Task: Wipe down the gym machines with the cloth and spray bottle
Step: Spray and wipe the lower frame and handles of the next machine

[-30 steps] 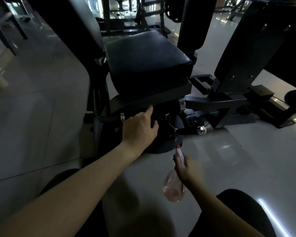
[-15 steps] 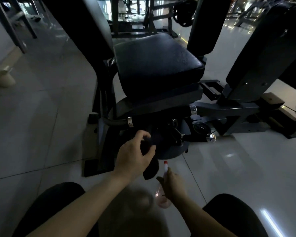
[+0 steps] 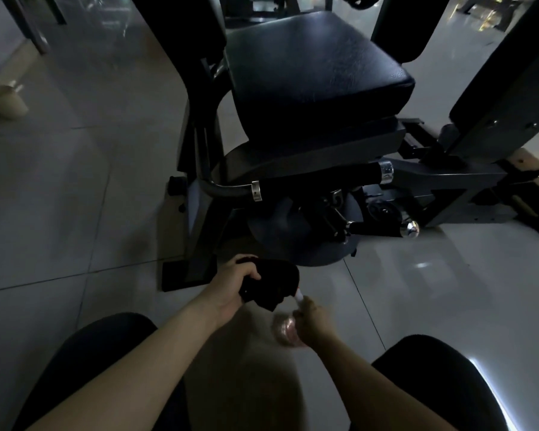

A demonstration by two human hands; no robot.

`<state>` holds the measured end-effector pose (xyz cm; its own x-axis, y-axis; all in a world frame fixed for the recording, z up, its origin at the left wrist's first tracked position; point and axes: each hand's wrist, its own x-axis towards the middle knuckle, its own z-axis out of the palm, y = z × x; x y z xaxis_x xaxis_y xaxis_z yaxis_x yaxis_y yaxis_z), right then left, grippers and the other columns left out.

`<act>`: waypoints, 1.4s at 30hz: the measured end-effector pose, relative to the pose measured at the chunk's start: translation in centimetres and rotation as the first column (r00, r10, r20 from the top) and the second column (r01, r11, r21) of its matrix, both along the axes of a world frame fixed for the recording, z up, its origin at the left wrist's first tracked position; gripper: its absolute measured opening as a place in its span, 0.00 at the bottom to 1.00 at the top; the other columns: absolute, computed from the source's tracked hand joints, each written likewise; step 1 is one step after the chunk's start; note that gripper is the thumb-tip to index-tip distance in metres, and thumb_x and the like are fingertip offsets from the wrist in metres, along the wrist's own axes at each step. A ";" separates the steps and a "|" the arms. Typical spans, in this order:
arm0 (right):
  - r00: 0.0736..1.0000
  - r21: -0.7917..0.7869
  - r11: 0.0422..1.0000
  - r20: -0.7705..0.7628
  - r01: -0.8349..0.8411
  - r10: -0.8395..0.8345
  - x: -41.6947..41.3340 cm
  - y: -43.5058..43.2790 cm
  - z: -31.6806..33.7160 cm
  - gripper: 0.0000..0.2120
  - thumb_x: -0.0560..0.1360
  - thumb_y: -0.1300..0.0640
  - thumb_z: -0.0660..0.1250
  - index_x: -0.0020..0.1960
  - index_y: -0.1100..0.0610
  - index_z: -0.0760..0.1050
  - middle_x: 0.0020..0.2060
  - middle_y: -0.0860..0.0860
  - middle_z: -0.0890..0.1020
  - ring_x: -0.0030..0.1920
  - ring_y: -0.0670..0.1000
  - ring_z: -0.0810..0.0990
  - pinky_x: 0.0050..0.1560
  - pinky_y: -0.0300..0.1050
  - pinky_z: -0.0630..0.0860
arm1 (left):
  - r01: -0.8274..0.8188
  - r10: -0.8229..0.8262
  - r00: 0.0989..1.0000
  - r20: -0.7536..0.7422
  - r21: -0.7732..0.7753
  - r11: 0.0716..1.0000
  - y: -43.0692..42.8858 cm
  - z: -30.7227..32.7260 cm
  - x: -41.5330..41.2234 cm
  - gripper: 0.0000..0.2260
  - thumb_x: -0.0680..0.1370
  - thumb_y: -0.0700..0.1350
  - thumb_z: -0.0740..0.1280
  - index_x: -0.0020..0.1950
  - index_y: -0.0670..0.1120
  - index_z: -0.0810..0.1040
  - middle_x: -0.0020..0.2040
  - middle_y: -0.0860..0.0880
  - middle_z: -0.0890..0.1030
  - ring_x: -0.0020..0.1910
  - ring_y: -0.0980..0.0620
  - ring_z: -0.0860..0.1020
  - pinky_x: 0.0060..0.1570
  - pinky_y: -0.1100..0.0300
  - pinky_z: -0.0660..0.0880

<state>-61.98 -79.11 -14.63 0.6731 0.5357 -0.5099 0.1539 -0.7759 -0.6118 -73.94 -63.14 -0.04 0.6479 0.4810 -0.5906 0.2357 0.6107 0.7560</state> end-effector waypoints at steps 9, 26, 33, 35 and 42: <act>0.991 -0.214 0.970 0.040 -0.114 0.125 0.7 -0.7 1.2 0.26 0.79 0.48 0.66 0.74 0.52 0.64 0.48 0.49 0.76 0.42 0.45 0.78 0.41 0.39 0.79 | 0.079 -0.069 0.996 -0.047 0.243 0.967 0.7 0.2 -0.5 0.09 0.78 0.45 0.72 0.57 0.46 0.80 0.52 0.42 0.85 0.53 0.44 0.84 0.55 0.47 0.80; 0.809 0.595 0.706 -0.585 0.383 0.054 4.0 -5.1 23.4 0.21 0.80 0.44 0.64 0.65 0.58 0.78 0.59 0.63 0.81 0.60 0.63 0.80 0.62 0.61 0.77 | 0.331 -0.424 0.900 0.101 0.477 0.814 -3.7 12.2 6.3 0.06 0.79 0.44 0.71 0.53 0.42 0.82 0.49 0.40 0.85 0.48 0.47 0.85 0.46 0.58 0.81; 0.886 0.708 0.657 -0.445 0.259 0.129 5.6 -7.7 27.0 0.09 0.80 0.58 0.64 0.51 0.64 0.77 0.37 0.58 0.80 0.33 0.54 0.79 0.31 0.46 0.70 | 0.246 -0.447 0.872 -0.200 0.968 0.048 -3.9 15.1 8.3 0.08 0.77 0.55 0.71 0.53 0.54 0.81 0.47 0.58 0.81 0.46 0.61 0.79 0.50 0.60 0.78; 0.920 0.732 0.637 -0.381 0.242 0.088 6.2 -8.5 27.7 0.19 0.75 0.51 0.70 0.48 0.68 0.75 0.34 0.62 0.77 0.31 0.58 0.76 0.35 0.48 0.69 | 0.119 -0.316 0.936 -0.157 0.983 -0.137 -2.4 15.3 9.0 0.11 0.76 0.57 0.71 0.52 0.53 0.80 0.46 0.57 0.79 0.45 0.58 0.79 0.46 0.58 0.79; 0.843 0.790 0.375 -0.309 0.485 -0.440 8.1 -8.7 28.2 0.14 0.83 0.57 0.56 0.53 0.68 0.73 0.38 0.62 0.73 0.32 0.54 0.71 0.27 0.42 0.70 | 0.221 -0.163 0.923 -0.349 0.826 -0.519 0.6 13.7 12.7 0.29 0.70 0.70 0.68 0.61 0.50 0.77 0.53 0.52 0.79 0.51 0.51 0.78 0.50 0.55 0.78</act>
<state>-53.89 -87.83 13.57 0.9457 0.3204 -0.0549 -0.1047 0.1404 -0.9846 -61.25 -62.55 13.62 0.8906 0.1402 0.4326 0.1133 -0.9897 0.0876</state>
